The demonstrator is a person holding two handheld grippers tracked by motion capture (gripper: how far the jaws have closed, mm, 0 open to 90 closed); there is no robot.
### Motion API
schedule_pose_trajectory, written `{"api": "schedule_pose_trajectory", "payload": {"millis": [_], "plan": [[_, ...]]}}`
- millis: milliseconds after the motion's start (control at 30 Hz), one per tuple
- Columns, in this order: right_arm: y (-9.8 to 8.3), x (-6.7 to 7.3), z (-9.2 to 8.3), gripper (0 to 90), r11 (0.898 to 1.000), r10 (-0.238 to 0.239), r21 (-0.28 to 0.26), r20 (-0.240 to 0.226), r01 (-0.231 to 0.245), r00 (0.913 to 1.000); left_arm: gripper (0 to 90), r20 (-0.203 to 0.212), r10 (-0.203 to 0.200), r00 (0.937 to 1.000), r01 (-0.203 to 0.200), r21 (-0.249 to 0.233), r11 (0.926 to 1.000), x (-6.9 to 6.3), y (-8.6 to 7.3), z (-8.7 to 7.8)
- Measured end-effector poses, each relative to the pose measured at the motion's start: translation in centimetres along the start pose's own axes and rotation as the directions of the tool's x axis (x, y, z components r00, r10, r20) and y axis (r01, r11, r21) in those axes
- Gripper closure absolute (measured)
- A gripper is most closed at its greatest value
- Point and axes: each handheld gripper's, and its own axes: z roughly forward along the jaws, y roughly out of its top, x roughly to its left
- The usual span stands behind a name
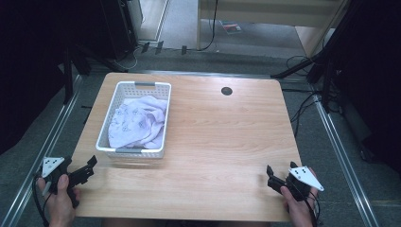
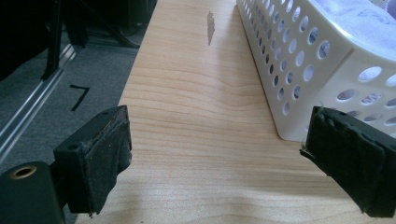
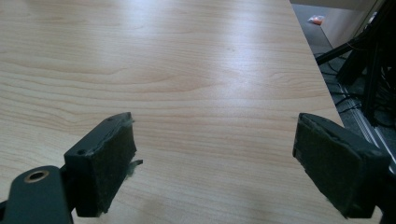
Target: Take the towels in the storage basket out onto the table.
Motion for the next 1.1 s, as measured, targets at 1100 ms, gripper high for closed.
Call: {"api": "schedule_pose_trajectory", "payload": {"millis": [1100], "plan": [[0.0,0.0,-0.1,13.3,1.000,0.005,-0.001,-0.002,-0.005,1.0000,8.0,0.082,0.217,0.9727,-0.227,0.149,0.9624,-8.0,12.7,-0.4]]}}
